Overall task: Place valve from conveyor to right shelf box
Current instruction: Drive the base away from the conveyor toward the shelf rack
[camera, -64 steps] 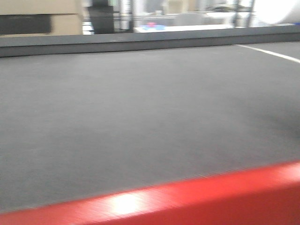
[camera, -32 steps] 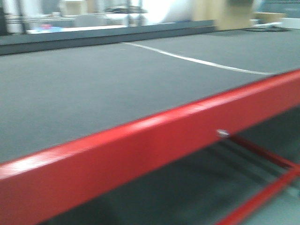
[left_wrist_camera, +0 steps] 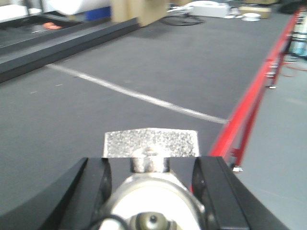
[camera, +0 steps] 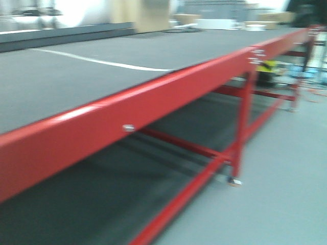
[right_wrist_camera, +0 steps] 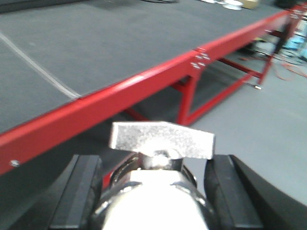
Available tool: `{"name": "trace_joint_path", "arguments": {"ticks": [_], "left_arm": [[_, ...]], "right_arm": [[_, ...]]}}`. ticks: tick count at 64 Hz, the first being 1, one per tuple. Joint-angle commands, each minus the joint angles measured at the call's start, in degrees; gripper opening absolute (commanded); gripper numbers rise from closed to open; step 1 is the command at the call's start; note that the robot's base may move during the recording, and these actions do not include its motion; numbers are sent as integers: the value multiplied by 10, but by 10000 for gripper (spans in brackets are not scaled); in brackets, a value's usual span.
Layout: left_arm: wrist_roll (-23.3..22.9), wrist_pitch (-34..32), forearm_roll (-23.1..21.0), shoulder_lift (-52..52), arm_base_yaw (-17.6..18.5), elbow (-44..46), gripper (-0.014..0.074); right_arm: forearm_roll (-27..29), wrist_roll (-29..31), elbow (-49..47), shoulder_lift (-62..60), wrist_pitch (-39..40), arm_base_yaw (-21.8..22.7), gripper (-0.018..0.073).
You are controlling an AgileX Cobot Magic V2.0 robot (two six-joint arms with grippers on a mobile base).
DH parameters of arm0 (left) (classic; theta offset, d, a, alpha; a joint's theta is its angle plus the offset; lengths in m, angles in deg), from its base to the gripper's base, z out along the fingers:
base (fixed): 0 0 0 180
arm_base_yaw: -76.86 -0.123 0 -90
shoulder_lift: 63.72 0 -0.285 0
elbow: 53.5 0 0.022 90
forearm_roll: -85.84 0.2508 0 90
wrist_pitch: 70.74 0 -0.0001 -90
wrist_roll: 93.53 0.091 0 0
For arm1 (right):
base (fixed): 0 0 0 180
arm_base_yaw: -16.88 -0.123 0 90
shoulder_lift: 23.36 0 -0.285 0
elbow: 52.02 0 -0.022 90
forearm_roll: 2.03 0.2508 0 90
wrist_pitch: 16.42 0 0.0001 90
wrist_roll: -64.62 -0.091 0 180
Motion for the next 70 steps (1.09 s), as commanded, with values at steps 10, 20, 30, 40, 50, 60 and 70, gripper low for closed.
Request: {"name": "trace_joint_path", "arguments": {"ticks": [10,20,30,40,50,60,70], "left_arm": [[-7,-35,-3,4,4,4,-111],[-7,-35,-3,4,4,4,-111],[-7,-35,-3,4,4,4,-111],[-7,-35,-3,4,4,4,-111],[-7,-35,-3,4,4,4,-111],[-7,-35,-3,4,4,4,-111],[-7,-35,-3,4,4,4,-111]], "right_arm": [[-2,6,-6,-5,45,0,-154],[-2,6,-6,-5,45,0,-154],[-2,6,-6,-5,45,0,-154],[-2,6,-6,-5,45,0,-154],[-2,6,-6,-5,45,0,-154],[-2,6,-6,-5,45,0,-154],[-2,6,-6,-5,45,0,-154]]}}
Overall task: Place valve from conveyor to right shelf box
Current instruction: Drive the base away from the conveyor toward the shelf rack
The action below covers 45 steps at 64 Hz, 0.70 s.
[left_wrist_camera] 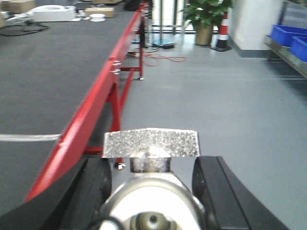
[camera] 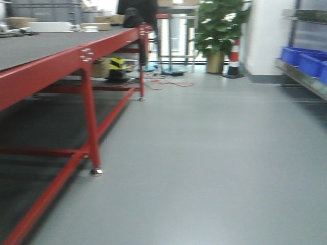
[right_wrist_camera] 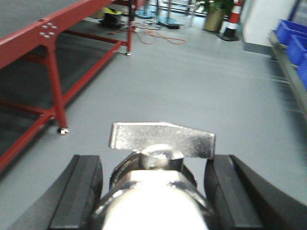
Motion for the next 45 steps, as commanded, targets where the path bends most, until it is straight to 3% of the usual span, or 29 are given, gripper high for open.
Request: {"name": "trace_joint_path", "arguments": {"ticks": [1,45], "left_arm": [[-7,-33,-3,4,4,4,-111],[-7,-33,-3,4,4,4,-111]], "right_arm": [[-2,6,-6,-5,45,0,-154],[-2,6,-6,-5,45,0,-154]]}}
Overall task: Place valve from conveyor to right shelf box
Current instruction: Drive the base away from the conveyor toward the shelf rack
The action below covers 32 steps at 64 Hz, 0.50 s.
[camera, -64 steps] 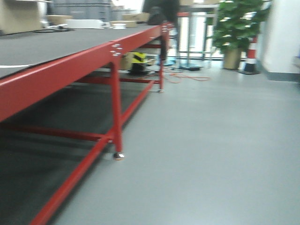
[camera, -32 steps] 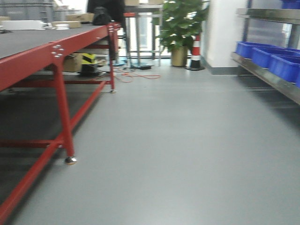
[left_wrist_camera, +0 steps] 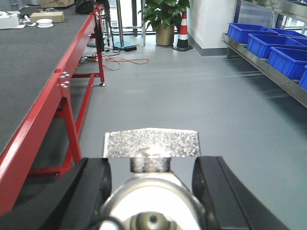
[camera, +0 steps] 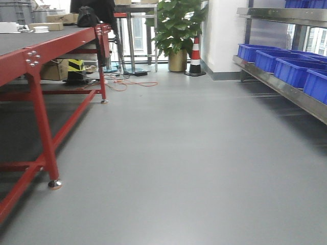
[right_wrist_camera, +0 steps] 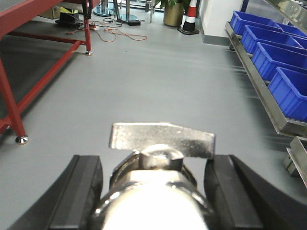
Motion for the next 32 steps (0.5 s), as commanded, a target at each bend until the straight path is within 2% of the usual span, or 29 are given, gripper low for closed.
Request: {"name": "trace_joint_path", "arguments": {"ticks": [1,32], "left_arm": [[-7,-33,-1,4,4,4,-111],[-7,-34,-1,4,4,4,-111]], "right_arm": [[-2,6,-6,-4,45,0,-154],[-2,6,-6,-4,45,0,-154]]}}
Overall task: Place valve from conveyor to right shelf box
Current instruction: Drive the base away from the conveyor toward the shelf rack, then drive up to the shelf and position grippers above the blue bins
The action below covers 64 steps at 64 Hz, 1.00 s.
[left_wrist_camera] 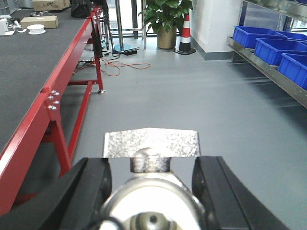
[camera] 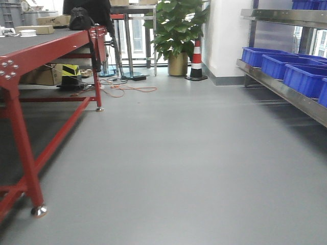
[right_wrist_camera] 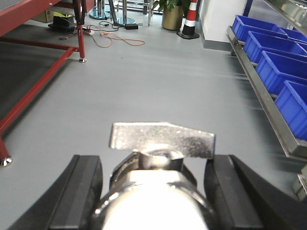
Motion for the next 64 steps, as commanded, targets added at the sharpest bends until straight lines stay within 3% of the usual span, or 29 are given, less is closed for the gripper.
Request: {"name": "trace_joint_path", "arguments": {"ticks": [1,64], "left_arm": [[-7,-34,-1,4,4,4,-111],[-7,-34,-1,4,4,4,-111]], "right_arm": [[-2,6,-6,-4,45,0,-154],[-2,6,-6,-4,45,0,-154]]}}
